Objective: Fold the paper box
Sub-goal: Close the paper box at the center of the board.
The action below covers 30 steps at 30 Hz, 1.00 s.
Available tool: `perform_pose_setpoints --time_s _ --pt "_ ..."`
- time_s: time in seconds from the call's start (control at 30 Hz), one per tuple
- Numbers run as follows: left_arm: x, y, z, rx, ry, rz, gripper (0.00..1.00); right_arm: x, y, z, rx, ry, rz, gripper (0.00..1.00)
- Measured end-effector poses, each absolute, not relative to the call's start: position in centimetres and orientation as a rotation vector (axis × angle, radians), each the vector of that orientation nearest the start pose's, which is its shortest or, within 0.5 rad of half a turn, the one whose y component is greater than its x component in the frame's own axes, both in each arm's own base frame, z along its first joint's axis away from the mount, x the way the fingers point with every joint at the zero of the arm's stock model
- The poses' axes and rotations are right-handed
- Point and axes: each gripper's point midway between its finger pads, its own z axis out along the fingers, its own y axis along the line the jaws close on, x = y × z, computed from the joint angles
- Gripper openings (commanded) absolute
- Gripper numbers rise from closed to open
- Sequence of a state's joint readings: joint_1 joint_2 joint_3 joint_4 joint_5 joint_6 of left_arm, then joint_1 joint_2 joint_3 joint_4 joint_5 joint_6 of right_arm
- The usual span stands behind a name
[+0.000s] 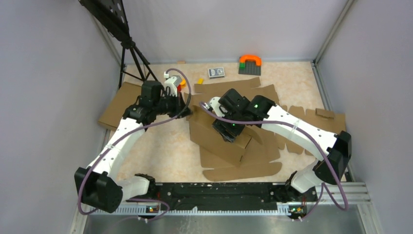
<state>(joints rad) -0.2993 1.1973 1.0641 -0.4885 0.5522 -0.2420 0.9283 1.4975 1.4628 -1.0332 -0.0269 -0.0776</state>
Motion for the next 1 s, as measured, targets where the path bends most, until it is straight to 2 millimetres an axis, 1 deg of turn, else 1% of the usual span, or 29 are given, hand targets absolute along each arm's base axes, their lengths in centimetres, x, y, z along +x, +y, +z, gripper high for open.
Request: perform_pose_setpoints --time_s 0.23,0.27,0.33,0.4,0.43,0.5,0.53,0.6,0.67,0.83,0.87,0.93,0.97,1.0 --pt "28.0 -19.0 22.2 0.386 2.211 -0.889 0.05 19.8 26.7 18.9 -1.301 2.343 0.311 0.47" --pt "27.9 -19.0 22.2 0.387 2.212 -0.888 0.08 19.7 26.7 19.0 -1.303 2.341 0.311 0.47" --pt "27.9 -18.8 22.2 0.388 2.212 -0.879 0.19 19.7 26.7 18.9 -1.306 2.339 0.308 0.47" --pt "27.6 -18.7 22.0 0.388 2.225 -0.872 0.23 19.7 26.7 19.0 -1.307 2.34 0.307 0.49" --pt "27.4 -18.6 21.9 0.388 2.234 -0.867 0.26 19.6 26.8 19.0 -1.308 2.339 0.308 0.52" --pt "27.0 -18.3 21.3 0.38 2.259 -0.858 0.27 19.6 26.9 19.0 -1.309 2.338 0.308 0.59" --pt "26.9 -18.2 21.2 0.377 2.267 -0.853 0.27 19.6 26.9 19.0 -1.311 2.338 0.304 0.6" --pt "26.7 -18.0 21.1 0.371 2.278 -0.845 0.29 19.6 27.0 19.0 -1.315 2.334 0.289 0.6" --pt "26.5 -17.9 21.2 0.373 2.274 -0.84 0.35 19.6 27.2 19.1 -1.32 2.323 0.28 0.58" --pt "26.5 -17.5 21.0 0.365 2.288 -0.805 0.41 19.6 27.3 19.0 -1.327 2.319 0.272 0.57" --pt "26.5 -17.3 21.0 0.359 2.294 -0.793 0.44 19.6 27.3 19.1 -1.327 2.319 0.272 0.57" --pt "26.6 -16.9 21.1 0.35 2.301 -0.765 0.53 19.6 27.3 19.1 -1.327 2.319 0.272 0.57" --pt "26.7 -16.7 21.3 0.352 2.295 -0.748 0.58 19.6 27.3 19.1 -1.327 2.319 0.272 0.57" --pt "26.8 -16.5 21.7 0.36 2.281 -0.732 0.6 19.5 27.3 19.1 -1.327 2.319 0.272 0.56"
